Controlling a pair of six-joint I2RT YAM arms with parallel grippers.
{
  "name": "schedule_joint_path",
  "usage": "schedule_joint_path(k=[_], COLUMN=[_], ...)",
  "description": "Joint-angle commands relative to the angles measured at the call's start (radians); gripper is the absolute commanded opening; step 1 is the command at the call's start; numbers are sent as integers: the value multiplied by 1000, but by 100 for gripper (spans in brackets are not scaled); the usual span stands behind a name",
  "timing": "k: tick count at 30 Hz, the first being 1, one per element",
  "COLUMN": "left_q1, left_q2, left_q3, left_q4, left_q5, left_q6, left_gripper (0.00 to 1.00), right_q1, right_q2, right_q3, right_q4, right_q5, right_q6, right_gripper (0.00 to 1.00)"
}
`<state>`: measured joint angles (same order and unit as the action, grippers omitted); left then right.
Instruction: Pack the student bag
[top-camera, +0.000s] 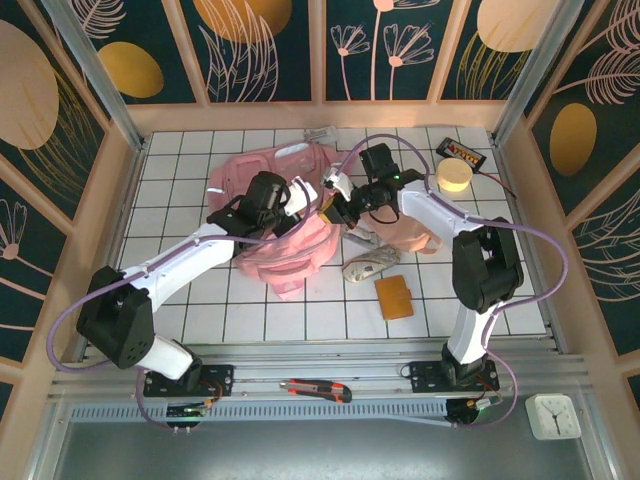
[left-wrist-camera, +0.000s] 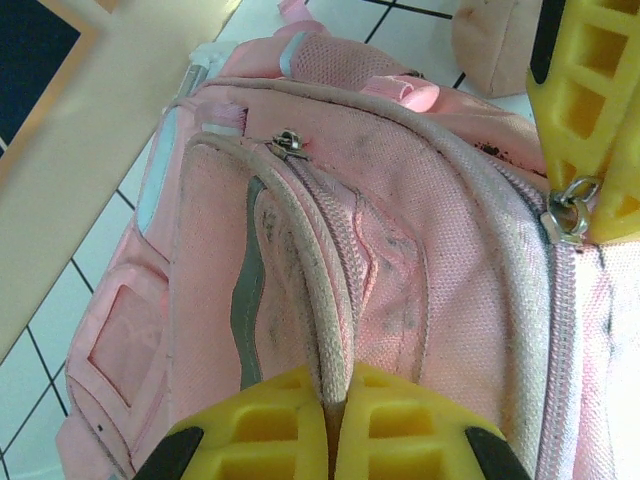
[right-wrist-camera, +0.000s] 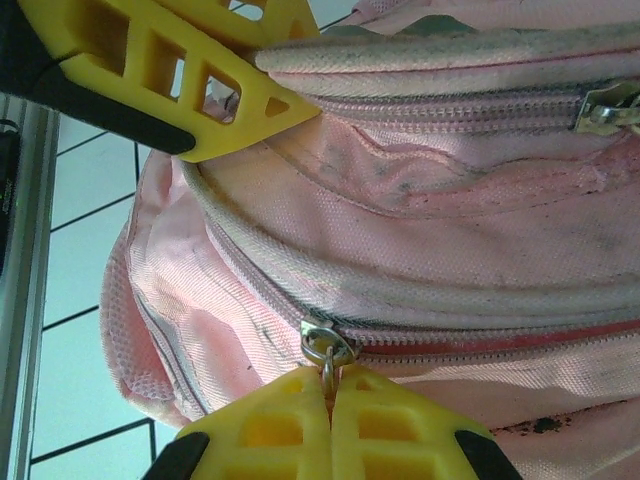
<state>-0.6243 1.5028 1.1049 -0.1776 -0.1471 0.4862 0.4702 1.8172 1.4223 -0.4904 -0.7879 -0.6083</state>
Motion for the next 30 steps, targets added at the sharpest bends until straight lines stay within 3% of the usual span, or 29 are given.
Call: schedule_joint_path(k=[1,6,9,13,18,24,27,30], left_q1=[6,6,5,6,4,-4,-12,-13], left_q2=[-30,13,33,41,74,115,116,112], left_q3=[8,92,141,166,232,296,290,287], left_q4=[61,14,-4,19,-17,-53,-56,-67], left_q5=[-46,-61,4,81,113,133,123,108], left_q6=[32,-31,-111,-223,-269,-300,-285,-297], left_gripper=[0,0,0,0,0,0,0,0], right_q1=[-21,-13,5,32,34,70,55,30], right_q2=[-2,-21,-13,-28,-86,-80,-91,-94], right_q3=[62,81,42,-59,-162,-194,-190,-112], right_q4=[-113,-156,-115,55,311,476,451,293], right_q5=[-7,-41,-57,-29,39,0,8,35], right_q6=[-33,74,215,438,752,1026,1074,1020], right_gripper=[0,0,0,0,0,0,0,0])
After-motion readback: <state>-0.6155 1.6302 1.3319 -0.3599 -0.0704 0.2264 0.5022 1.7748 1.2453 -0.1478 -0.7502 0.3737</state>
